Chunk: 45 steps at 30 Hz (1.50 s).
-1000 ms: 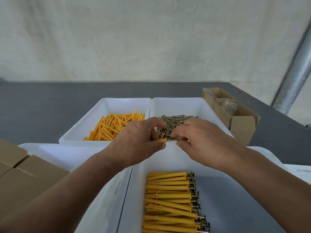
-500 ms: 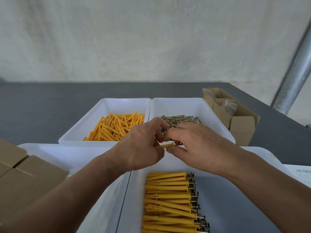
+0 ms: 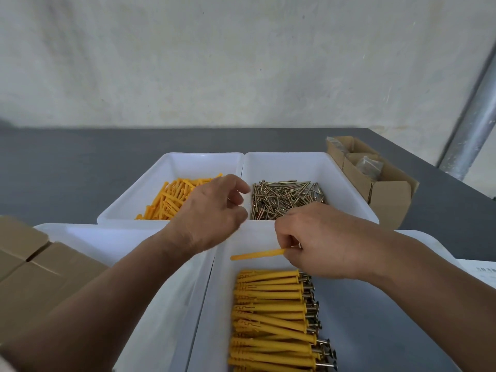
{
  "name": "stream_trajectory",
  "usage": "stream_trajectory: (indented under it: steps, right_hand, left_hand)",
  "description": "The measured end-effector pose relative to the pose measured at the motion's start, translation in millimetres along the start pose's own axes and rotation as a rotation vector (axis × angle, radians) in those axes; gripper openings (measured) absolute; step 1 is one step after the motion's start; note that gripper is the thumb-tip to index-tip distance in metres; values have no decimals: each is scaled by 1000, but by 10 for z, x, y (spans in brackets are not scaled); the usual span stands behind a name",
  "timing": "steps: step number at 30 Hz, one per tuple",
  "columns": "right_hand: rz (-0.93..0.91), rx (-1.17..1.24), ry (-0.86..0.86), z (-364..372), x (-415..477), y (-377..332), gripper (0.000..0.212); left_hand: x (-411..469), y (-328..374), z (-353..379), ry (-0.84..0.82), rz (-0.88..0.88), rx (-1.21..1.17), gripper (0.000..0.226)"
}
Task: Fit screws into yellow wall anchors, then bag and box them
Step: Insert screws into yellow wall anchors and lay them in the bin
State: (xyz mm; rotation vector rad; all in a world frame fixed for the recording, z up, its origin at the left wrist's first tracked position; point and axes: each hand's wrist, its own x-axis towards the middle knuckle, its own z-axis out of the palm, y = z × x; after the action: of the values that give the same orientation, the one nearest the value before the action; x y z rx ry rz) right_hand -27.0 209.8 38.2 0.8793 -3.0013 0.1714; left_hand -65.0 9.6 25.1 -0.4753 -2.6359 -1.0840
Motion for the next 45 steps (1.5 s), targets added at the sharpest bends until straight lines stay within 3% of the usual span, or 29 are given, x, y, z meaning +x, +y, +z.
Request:
stream_trajectory:
  steps: [5, 9, 13, 19, 22, 25, 28, 31, 35, 41, 45]
  right_hand:
    - [75, -39, -170, -13, -43, -85, 14]
    - [74, -80, -234, 33, -41, -164, 7]
    - [62, -100, -271, 88, -24, -182, 4]
    - [29, -104, -288, 165, 16, -143, 10]
    - [5, -37, -211, 158, 19, -89, 11]
    - [-9, 12, -12, 118, 68, -9, 16]
    - [68, 93, 232, 94, 189, 147, 17]
    - [215, 159, 306, 148, 326, 358, 23]
    - [369, 175, 158, 310, 478, 547, 38]
    - [468, 171, -259, 247, 718, 496, 61]
    - [412, 225, -365, 151, 736, 432, 46]
  left_hand:
    - [108, -225, -52, 172, -166, 191, 27]
    - [142, -423, -85, 183, -253, 361, 19]
    - [141, -621, -73, 92, -324, 494, 20]
    - [168, -699, -55, -143, -388, 658, 46]
    - [185, -706, -57, -205, -401, 703, 55]
    - [197, -711, -62, -240, -397, 716, 56]
    - [210, -713, -63, -258, -379, 724, 56]
    - [218, -715, -79, -274, -357, 731, 49]
    - [241, -726, -95, -309, -332, 745, 38]
    - [270, -745, -108, -340, -357, 728, 37]
    - [295, -773, -112, -380, -379, 737, 40]
